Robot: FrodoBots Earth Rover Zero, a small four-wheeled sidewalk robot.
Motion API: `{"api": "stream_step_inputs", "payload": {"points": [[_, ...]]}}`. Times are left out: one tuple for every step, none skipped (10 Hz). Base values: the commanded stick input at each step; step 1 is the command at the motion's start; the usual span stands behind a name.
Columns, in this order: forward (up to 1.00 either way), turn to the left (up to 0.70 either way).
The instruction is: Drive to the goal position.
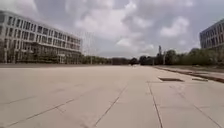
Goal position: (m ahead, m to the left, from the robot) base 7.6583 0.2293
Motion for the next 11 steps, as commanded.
{"api": "stream_step_inputs", "payload": {"points": [[0.5,-0.02],[0.5,-0.02],[0.5,-0.02],[0.5,-0.02],[0.5,-0.02],[0.5,-0.02],[0.5,-0.02],[0.5,-0.02],[0.5,-0.02],[0.5,-0.02],[0.5,-0.02]]}}
